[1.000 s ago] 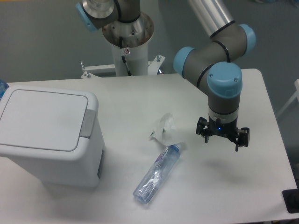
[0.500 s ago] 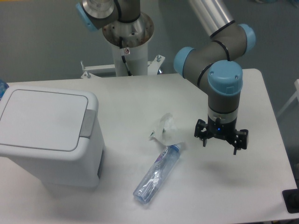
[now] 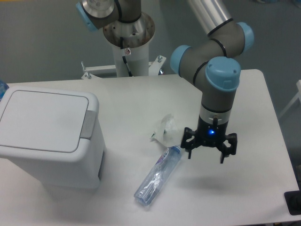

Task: Open the trash can
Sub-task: 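Move the gripper over to the lid edge of the white trash can, then push the gripper against the lid to flip it open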

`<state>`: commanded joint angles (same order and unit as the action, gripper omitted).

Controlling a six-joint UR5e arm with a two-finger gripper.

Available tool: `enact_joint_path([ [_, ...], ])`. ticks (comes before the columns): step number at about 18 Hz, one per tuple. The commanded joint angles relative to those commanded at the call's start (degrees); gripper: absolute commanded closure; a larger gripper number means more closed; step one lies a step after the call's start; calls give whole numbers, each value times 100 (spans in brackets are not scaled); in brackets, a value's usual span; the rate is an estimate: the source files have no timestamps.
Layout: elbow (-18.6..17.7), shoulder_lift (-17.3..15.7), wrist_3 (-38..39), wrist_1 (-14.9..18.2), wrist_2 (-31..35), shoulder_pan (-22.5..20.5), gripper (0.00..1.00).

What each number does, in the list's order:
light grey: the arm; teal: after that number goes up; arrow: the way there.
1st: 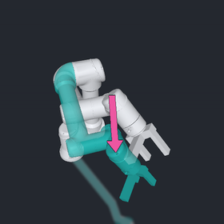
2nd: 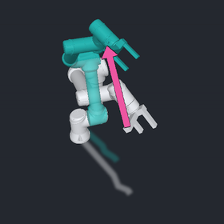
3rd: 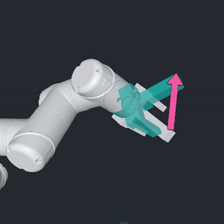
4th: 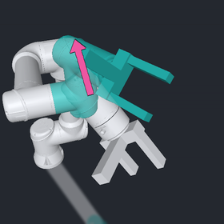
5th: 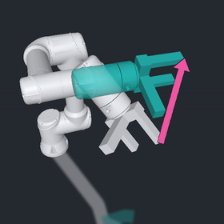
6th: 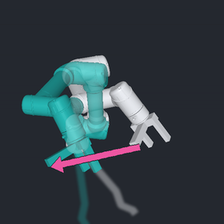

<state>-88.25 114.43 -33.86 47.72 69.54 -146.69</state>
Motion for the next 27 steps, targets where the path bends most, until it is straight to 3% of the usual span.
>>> enact_joint_path([
  [6, 106, -52, 757, 0, -564, 167, 0],
  [10, 106, -377, 1354, 0, -608, 378, 0],
  [14, 89, -667, 1873, 0, -1108, 466, 0],
  [17, -51, -992, 1988, 35, -1153, 615, 0],
  [24, -772, -1765, 1935, 18, -1153, 914, 0],
  [27, -834, -1889, 1970, 18, -1153, 1019, 0],
])
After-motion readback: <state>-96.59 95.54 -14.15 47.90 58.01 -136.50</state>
